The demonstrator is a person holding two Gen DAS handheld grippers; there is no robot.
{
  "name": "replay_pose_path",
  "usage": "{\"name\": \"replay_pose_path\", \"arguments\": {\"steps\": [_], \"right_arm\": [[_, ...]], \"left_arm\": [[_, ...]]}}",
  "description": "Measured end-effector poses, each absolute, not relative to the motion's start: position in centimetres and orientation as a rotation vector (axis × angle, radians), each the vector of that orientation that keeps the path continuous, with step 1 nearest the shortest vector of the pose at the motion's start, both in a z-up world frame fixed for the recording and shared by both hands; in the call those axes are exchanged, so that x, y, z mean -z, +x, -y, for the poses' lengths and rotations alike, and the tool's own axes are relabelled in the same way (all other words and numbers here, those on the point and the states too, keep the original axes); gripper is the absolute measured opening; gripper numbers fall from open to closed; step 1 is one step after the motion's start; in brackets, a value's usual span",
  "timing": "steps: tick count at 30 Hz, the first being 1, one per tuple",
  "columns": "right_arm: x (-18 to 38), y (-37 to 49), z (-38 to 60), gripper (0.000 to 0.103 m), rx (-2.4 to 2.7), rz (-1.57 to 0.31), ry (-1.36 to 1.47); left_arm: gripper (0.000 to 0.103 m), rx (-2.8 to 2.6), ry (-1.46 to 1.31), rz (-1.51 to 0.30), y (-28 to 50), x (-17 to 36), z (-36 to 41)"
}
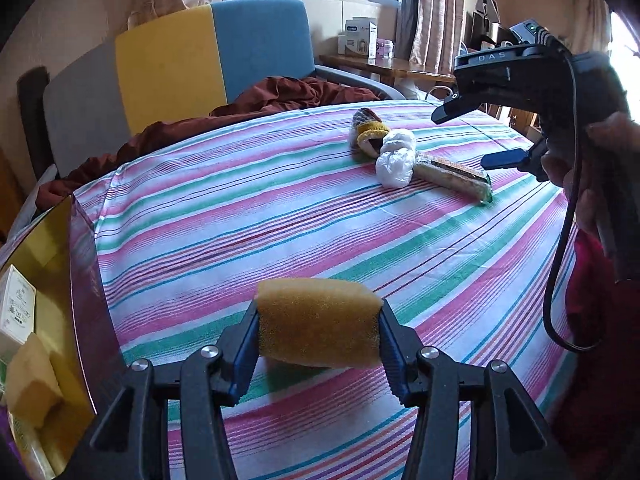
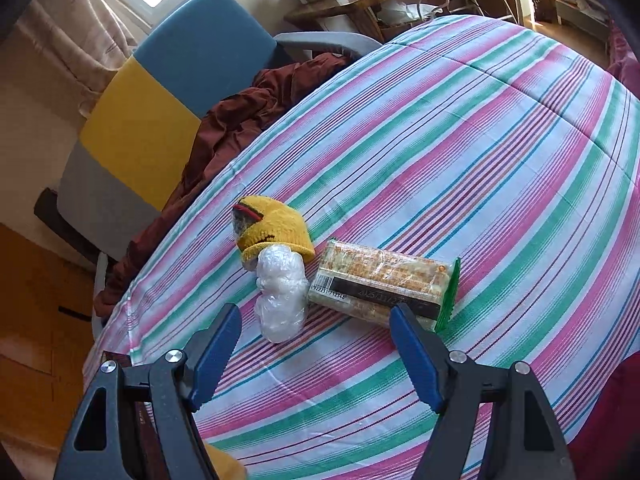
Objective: Organize objects
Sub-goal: 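Grasp the yellow knitted sock with the right gripper, then carry the yellow sponge into the gold tray and open the left gripper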
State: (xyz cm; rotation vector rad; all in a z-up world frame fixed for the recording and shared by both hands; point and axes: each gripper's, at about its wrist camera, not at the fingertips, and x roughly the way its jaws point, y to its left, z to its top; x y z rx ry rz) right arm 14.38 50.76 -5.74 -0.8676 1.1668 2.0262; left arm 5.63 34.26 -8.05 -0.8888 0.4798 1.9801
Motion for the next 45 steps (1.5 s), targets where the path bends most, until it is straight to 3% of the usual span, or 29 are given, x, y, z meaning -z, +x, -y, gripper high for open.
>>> {"name": "replay_pose_path", "arguments": {"steps": [19,20,22,25,33,45], "right_arm": [[8.1,1.0,-55.1,0.077,-1.999,-0.777,-1.252],[8.7,0.5,-55.4,0.076,-1.988,-0.777,-1.267],[9.8,-0.6,-55.5,0.050,-1.995,-0.781,-1.315],[9.4,-1.9,-54.4,0.042,-2.031,-0.683,-1.338],[7.0,-2.8,-48.3,0.042,-2.334,-0.666,-1.436],[9.5,2.7,-41.9,0.041,-2.284,-0.622,-1.617]], "left_arm": [[0.056,-1.921,-0.940,-0.373,4.0,8.7,-33.6],[0.056,-1.917,-0.946,-0.369,3.9,8.8,-33.5],[0.057,-1.912,-0.952,-0.368,3.8,8.9,-33.5],[0.057,-1.911,-0.959,-0.375,3.8,9.2,-33.6],[0.057,-1.905,-1.000,-0.362,4.0,9.9,-33.1],[0.057,-1.912,-1.021,-0.346,4.3,9.4,-31.9]]}}
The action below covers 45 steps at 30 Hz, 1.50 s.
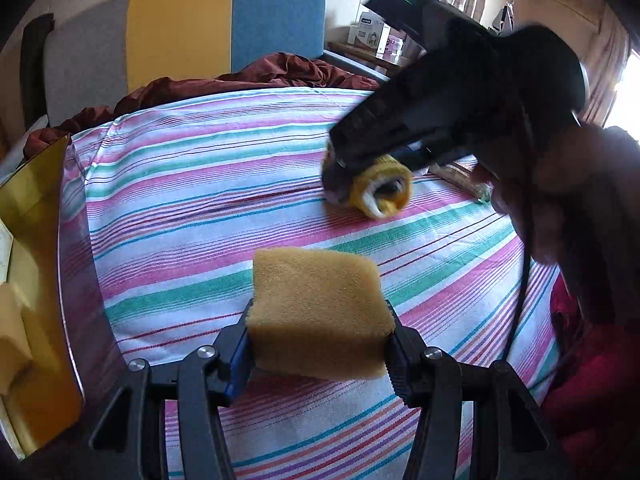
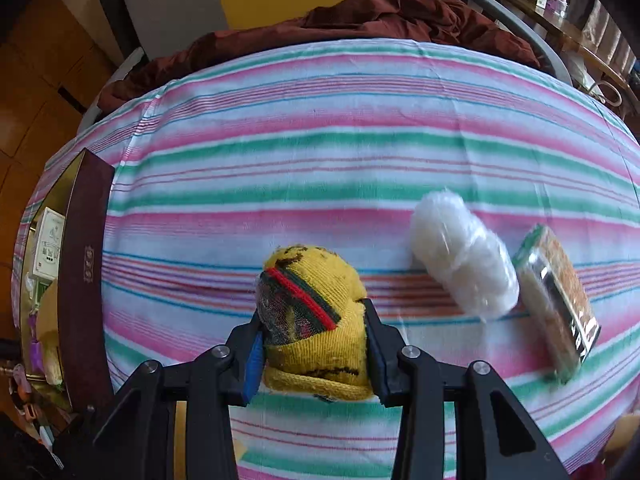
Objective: Organize objects
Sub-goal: 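Carry the yellow sponge into the gold tray and open the left gripper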
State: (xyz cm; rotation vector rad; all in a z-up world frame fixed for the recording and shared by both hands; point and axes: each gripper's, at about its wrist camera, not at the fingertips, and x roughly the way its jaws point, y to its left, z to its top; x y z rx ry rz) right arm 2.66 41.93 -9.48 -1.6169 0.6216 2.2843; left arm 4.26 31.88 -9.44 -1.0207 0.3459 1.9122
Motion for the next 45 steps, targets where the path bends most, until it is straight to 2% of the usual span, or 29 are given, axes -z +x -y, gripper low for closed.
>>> {"name": "replay_pose_path", "arguments": {"steps": [5,11,23,28,33,38,45], "right_arm": [[9.7,5.0,-41.9,0.040,-2.296,-0.701,-1.546],[9.7,4.5,-41.0,0.040,-2.313,-0.581,-1.546],[9.8,4.7,-41.2,0.040,-2.319,-0.576,-1.547],[9.8,4.9,-41.2,0.041,-2.319,-0.564,-1.548],[9.8,4.8,-41.0,0.041,-2.319,-0.548,-1.548],[9.7,4.8,-40.9,0.041,-2.320,-0.528,-1.552],[9.8,4.6,-40.6,0.042,-2.321,-0.497,-1.556]], "left_arm": [[0.056,-1.928,-1.008,-0.364,4.8,9.2,-31.0],[0.056,-1.953,-1.008,-0.377,5.3,9.0,-30.3],[0.056,-1.970,-0.937,-0.393,6.8,6.7,-29.1],[0.057,-2.016,-0.854,-0.328,6.5,3.5,-26.9],[0.057,-2.135,-0.882,-0.216,3.3,1.5,-23.1],[0.057,-2.276,-1.008,-0.078,-1.1,1.8,-17.2],[0.058,-2.387,-1.119,-0.039,-3.5,4.2,-11.7]]}}
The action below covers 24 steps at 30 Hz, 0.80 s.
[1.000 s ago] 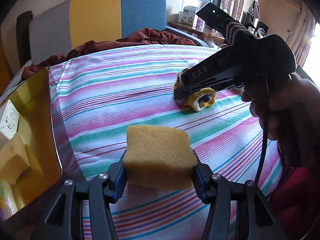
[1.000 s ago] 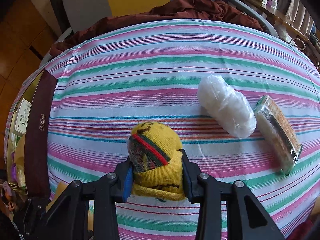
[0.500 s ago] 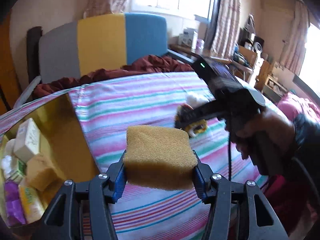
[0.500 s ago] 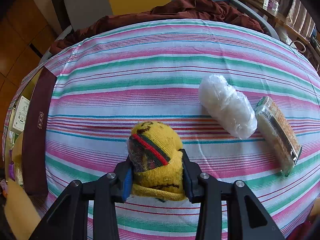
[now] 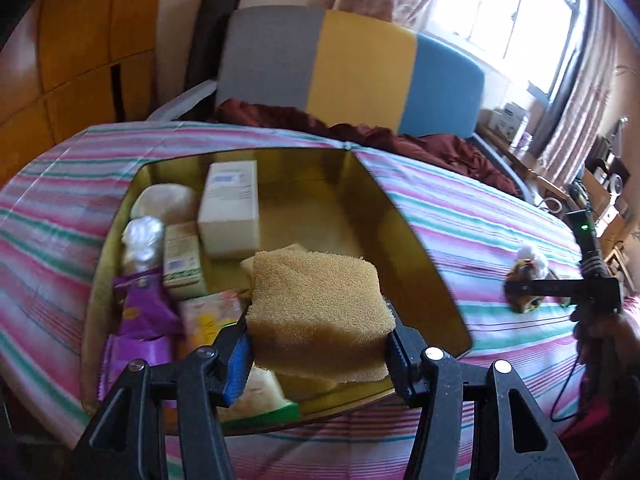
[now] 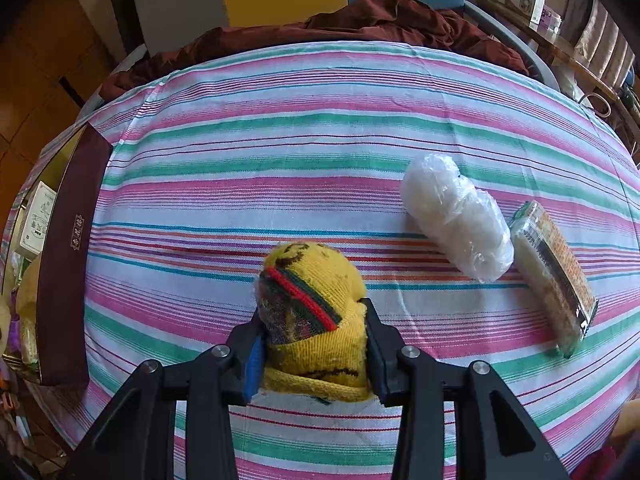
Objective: Organize objects
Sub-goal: 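Carry the yellow sponge into the gold tray and open the left gripper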
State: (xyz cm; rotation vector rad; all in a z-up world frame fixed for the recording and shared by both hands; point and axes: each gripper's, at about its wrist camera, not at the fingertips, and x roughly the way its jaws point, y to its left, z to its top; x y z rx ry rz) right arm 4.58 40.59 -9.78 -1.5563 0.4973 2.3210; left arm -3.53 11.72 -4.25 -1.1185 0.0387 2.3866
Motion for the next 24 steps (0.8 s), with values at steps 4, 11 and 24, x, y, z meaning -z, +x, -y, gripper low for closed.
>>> {"name": "replay_pose_path", "arguments": {"steps": [4,11,24], "right_arm": [[9.8,4.6,-40.5,0.042,-2.322,-0.488,-1.556],[9.8,4.6,-40.6,0.043,-2.323,-0.473,-1.559],[9.8,4.4,-40.4,0.044,-2.323,-0.443,-1.561]], "left_arm": [[0.059,-2.378,-1.167,-0.041,-3.6,5.7,-11.3],[0.068,-2.367,-1.196,-0.046,-3.6,6.4,-11.7],[0.070,-2.433,-1.127,-0.089,-2.6,4.8,-10.7]]}}
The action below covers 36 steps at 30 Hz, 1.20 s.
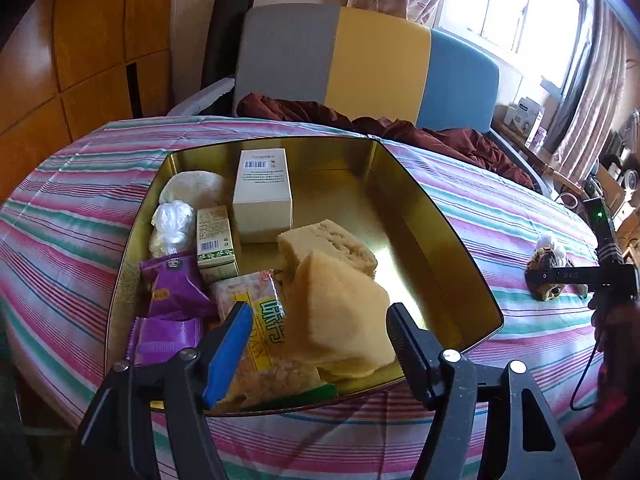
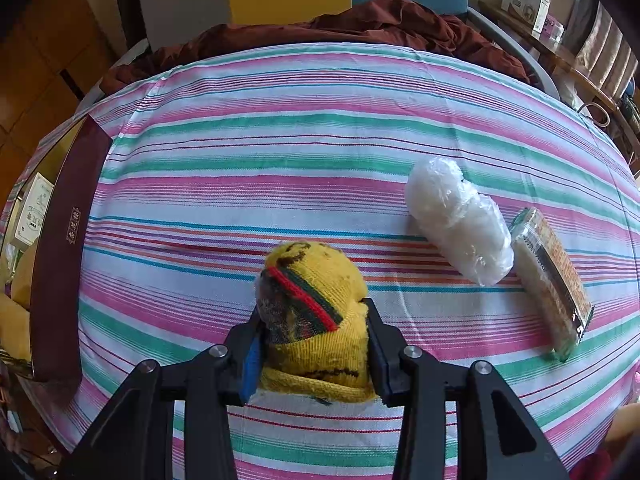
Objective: Organize objects
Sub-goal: 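Carry the yellow sponge into the gold tray and open the left gripper, then carry the yellow knitted sock into the gold tray and open the right gripper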
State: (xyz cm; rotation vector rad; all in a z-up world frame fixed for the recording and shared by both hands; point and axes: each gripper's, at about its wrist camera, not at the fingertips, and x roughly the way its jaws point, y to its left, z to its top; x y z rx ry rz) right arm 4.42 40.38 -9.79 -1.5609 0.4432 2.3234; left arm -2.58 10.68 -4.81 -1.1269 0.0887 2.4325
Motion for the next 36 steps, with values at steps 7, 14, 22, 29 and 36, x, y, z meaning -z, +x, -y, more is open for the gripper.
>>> {"name": "replay_pose_path", "arguments": {"steps": [7,14,22,29,36], "right_arm": [[9.8,4.4,-40.2,0.044,-2.321,-0.422,-1.556],[9.8,4.4,-39.8,0.044,-2.318,-0.401,-1.545],[9.5,4.1,-39.2,0.042,-2.289,-0.436,-1.533],[6.6,2.7,-36.2,0.041,-2.388,-0.476,-1.509],[2.0,-0.6,-29.7,0.041,-2.591,-0.390,-1.462]], "left_arm": [[0.071,-2.420,-1.086,-0.100,-1.9,4.1,-11.0],[0.077,-2.500,-1.027,-0.140,-1.5,2.7,-10.7],[0.077,-2.522,-1.008,-0.134,-1.4,2.2,-9.8],[0.077,-2.543,-1.005,-0.101,-1.5,2.2,-8.6],[0.077,-2.554,-1.030,-0.062,-1.9,2.8,-7.4]]}}
